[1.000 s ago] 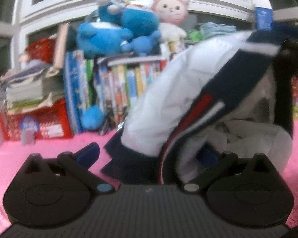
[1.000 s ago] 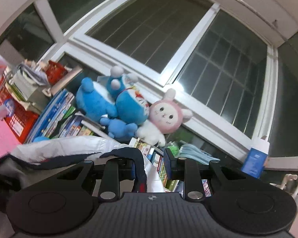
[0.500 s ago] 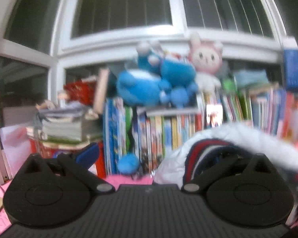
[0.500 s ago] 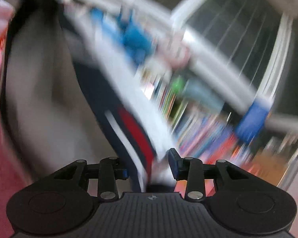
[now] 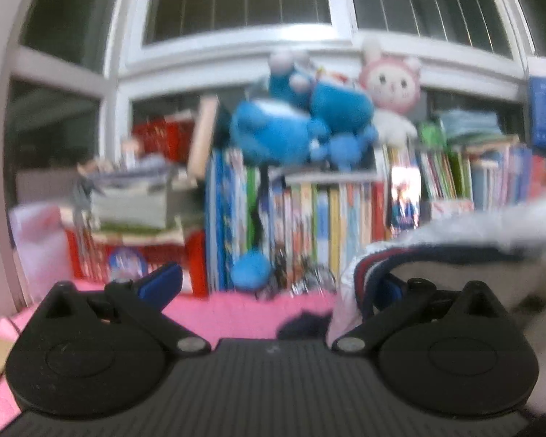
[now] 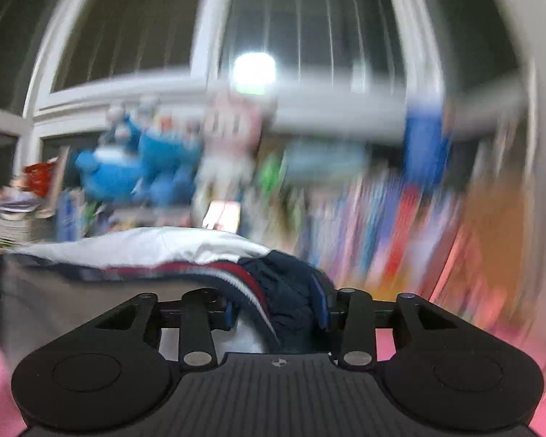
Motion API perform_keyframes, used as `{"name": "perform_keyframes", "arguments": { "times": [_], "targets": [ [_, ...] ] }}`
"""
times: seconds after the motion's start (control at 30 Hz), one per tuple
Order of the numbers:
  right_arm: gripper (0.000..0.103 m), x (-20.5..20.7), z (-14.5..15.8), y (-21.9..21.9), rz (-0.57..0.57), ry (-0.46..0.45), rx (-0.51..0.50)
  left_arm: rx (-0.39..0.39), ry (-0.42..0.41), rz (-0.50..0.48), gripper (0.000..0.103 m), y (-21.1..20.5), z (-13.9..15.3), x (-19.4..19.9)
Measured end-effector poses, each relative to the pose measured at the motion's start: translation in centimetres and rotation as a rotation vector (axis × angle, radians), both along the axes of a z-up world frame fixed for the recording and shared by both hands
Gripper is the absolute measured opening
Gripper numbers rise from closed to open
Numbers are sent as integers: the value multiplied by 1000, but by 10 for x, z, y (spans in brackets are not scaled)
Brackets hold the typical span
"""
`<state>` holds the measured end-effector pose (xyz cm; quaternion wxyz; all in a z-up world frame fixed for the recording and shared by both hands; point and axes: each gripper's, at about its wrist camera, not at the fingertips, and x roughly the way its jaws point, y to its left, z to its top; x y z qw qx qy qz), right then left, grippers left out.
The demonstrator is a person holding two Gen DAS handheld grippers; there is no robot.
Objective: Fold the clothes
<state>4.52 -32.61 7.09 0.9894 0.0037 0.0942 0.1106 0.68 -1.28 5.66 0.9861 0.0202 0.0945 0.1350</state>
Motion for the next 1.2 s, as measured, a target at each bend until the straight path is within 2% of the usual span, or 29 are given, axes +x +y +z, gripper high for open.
{"name": "perform_keyframes", "arguments": {
  "times": [0.03, 0.1, 0.23, 0.3, 0.4, 0.57, 0.67, 0.73, 0.83, 0.9, 1.0, 1.07, 1.17, 1.2],
  "targets": [
    [41, 9, -9, -8, 17, 102, 33, 11, 16, -25, 103, -1, -4, -1],
    [41, 12, -42, -12, -18, 204, -49, 43, 24, -42, 103, -6, -8, -5],
    [43, -14, -82, 2, -2, 223, -223, 83, -5, -27, 103, -15, -3, -8],
    [45, -29, -88, 12, 16, 202, -265, 79, -28, -22, 103, -17, 4, -12],
    [48, -45, -77, 28, 29, 140, -288, 70, -93, -27, 103, -16, 24, -22],
    [74, -58, -55, 49, 94, 2, -348, 85, -178, -49, 103, -20, 50, -40],
    [78, -66, -50, 69, 153, -49, -368, 94, -173, -56, 103, -23, 49, -41],
    [77, -70, -46, 80, 193, -72, -360, 100, -158, -52, 103, -25, 46, -41],
    [58, -76, -39, 97, 252, -106, -347, 113, -143, -42, 103, -24, 41, -43],
    [58, -80, -35, 108, 291, -128, -339, 104, -125, -34, 103, -20, 36, -42],
    [55, -82, -19, 96, 297, -120, -267, 72, -92, -30, 103, -15, 27, -40],
    [51, -77, -20, 95, 227, -135, -313, 46, -70, -40, 103, -15, 21, -38],
    [41, -72, -31, 98, 245, -109, -380, 39, -73, -43, 103, -18, 18, -40],
    [41, -72, -36, 102, 262, -98, -403, 39, -75, -44, 103, -19, 18, -41]
  ]
}}
